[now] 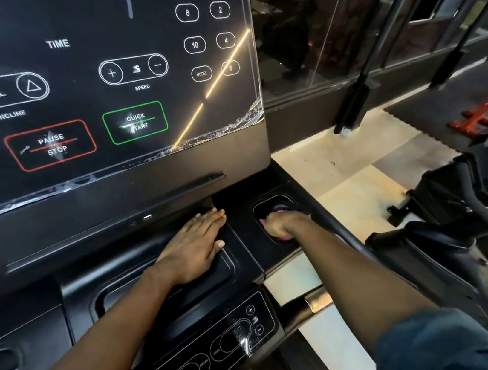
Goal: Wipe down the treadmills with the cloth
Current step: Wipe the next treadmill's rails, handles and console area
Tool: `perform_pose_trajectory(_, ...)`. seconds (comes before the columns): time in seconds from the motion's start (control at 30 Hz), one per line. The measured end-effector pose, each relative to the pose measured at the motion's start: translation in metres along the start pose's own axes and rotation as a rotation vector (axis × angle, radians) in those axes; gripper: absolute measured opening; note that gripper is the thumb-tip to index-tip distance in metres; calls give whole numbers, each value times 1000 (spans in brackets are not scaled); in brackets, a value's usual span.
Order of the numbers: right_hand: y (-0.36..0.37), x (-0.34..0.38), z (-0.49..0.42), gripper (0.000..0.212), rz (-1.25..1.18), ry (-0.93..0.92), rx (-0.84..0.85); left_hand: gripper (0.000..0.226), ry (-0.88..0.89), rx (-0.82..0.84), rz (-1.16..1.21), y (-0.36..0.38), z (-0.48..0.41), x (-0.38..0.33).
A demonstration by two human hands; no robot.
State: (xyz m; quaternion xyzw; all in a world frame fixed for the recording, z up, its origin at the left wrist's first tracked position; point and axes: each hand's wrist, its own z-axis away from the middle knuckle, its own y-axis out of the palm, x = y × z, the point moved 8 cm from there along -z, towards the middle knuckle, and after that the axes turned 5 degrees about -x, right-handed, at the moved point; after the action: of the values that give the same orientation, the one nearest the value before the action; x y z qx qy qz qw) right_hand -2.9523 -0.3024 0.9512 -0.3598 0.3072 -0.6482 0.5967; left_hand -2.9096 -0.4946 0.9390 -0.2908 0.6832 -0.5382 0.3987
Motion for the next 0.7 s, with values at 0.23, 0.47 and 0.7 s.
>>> perform_pose_trajectory(0.23,-6,-1,22,29,-365,12,71,63,6,-19,1,-4,1,-3)
perform_pose_trajectory(0.47,-5,-30,31,48,-537,-66,-171,60,16,-26,-2,-9,3,-6)
perform_pose_trajectory(0.7,-48,-57,90,31,-922,-55,-495,59,24,-31,6,-10,3,-7)
